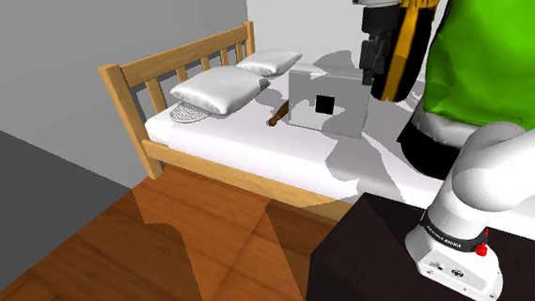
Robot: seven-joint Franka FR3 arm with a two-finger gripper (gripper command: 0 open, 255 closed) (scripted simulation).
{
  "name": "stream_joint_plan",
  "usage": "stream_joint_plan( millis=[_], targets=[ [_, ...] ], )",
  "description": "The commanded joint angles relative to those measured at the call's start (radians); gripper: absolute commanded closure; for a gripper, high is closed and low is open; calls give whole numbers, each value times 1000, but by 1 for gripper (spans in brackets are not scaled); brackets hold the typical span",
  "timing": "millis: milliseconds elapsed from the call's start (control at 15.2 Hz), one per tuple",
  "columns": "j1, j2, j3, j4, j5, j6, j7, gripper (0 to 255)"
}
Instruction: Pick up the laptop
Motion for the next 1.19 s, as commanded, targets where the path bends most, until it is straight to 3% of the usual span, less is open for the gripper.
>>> stream_joint_plan(
  millis=[0,594,1122],
  targets=[
    [0,0,0,0,0,0,0,0],
    [-15,245,-149,100,-66,184,-194,0],
    [-19,515,-264,279,-39,303,-374,0]
  ],
)
